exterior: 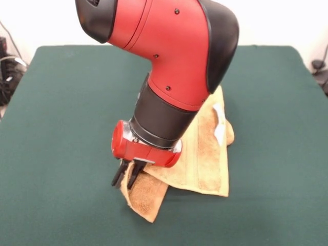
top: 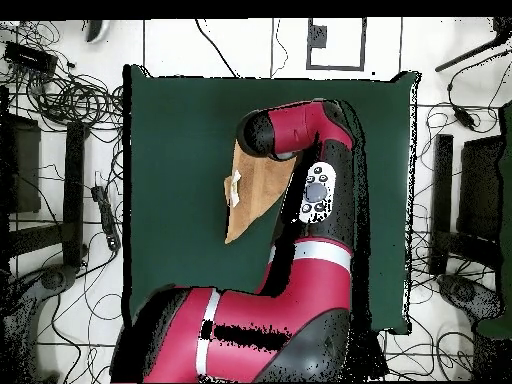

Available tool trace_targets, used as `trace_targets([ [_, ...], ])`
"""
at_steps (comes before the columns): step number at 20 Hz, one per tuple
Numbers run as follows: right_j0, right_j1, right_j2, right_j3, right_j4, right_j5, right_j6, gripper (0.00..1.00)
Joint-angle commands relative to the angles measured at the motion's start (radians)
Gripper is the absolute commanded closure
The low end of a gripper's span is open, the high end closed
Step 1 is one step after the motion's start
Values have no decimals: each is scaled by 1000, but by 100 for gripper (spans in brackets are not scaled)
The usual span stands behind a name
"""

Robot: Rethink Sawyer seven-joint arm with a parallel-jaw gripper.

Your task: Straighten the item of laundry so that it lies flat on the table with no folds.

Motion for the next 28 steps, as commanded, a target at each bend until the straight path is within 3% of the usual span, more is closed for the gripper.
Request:
trace_targets([
  [1, 42, 2, -8, -18, -14, 34, 122, 100],
  [14, 53, 21, -34, -44, 0, 35, 129, 100],
  [19, 19, 23, 40, 1, 33, -55, 96, 100],
  [24, 16, 21, 42, 24, 31, -95, 114, 100],
  [25, 16, 20, 42, 27, 33, -99, 114, 0],
  [28, 14, 21, 45, 26, 37, -96, 111, 0],
])
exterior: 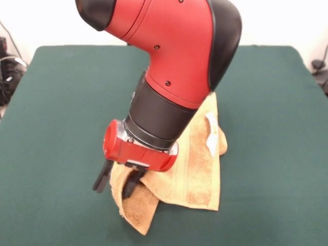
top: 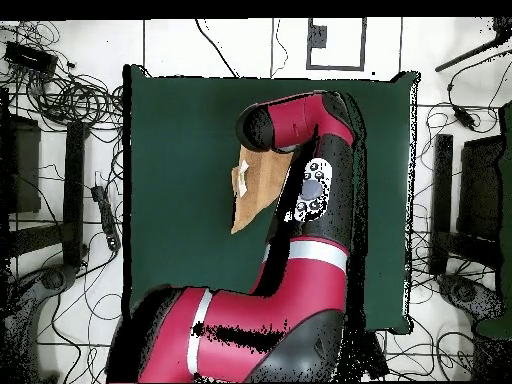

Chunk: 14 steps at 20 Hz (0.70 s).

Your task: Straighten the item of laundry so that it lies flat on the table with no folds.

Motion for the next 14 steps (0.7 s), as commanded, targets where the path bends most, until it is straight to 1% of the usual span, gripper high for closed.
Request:
trace_targets([
  [1, -1, 8, 92, 78, 38, -64, 111, 0],
  [10, -8, 11, 102, 73, 55, -59, 99, 0],
  [14, -29, -6, 151, 104, 80, -89, 61, 0],
])
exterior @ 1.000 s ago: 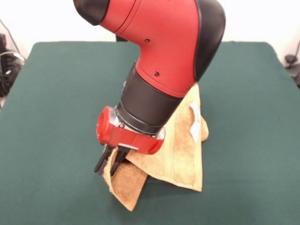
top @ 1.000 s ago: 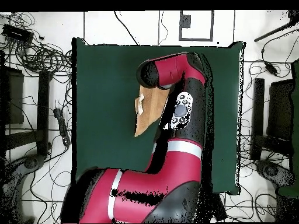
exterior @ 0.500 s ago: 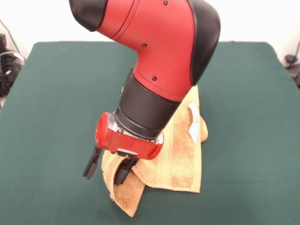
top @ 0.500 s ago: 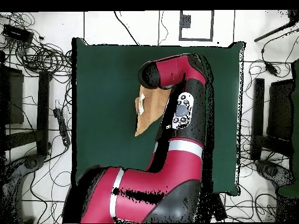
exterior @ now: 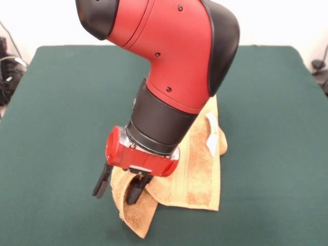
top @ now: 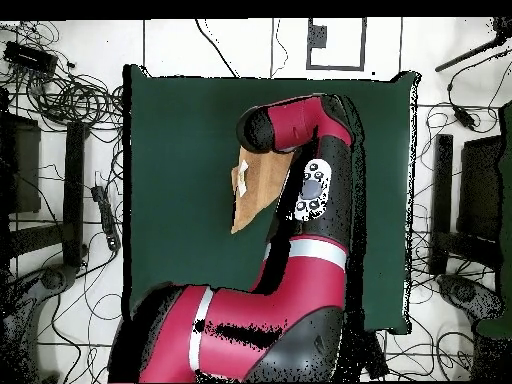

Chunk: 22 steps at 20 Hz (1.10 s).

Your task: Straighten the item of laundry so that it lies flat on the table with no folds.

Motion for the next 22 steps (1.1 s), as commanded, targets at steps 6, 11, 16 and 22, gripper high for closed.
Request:
trace_targets([
  [6, -56, -58, 217, 151, 127, -79, 38, 0],
  [11, -61, -61, 229, 153, 146, -82, 32, 0],
  [16, -64, -61, 239, 146, 148, -71, 31, 0],
  [22, -71, -62, 253, 130, 156, -40, 10, 0],
])
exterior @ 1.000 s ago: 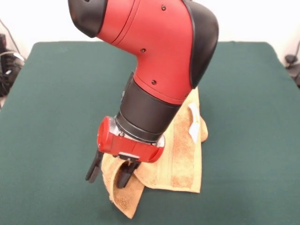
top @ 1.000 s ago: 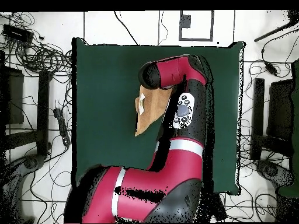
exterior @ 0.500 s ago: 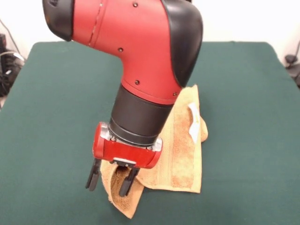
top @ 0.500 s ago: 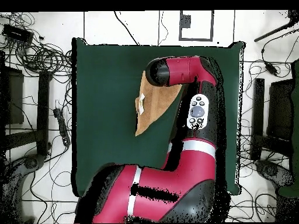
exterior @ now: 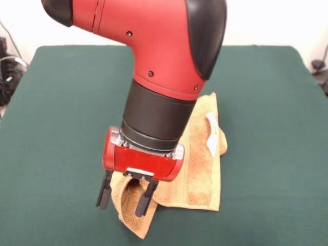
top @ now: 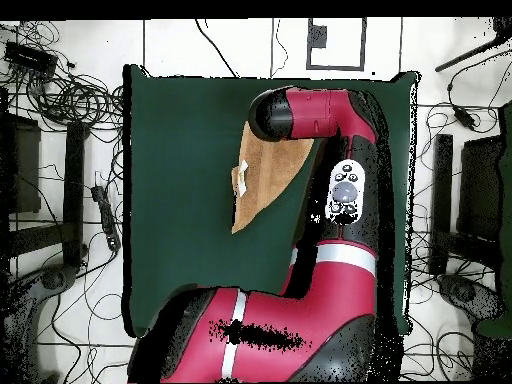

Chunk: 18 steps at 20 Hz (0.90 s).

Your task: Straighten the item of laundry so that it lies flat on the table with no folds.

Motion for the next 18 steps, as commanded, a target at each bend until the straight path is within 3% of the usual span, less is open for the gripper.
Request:
trace_targets([
  [1, 3, 1, 142, 104, 49, 19, 5, 0],
  [9, -3, 2, 157, 94, 77, 70, -20, 0],
  [18, -26, -14, 205, 165, 145, 130, -10, 0],
])
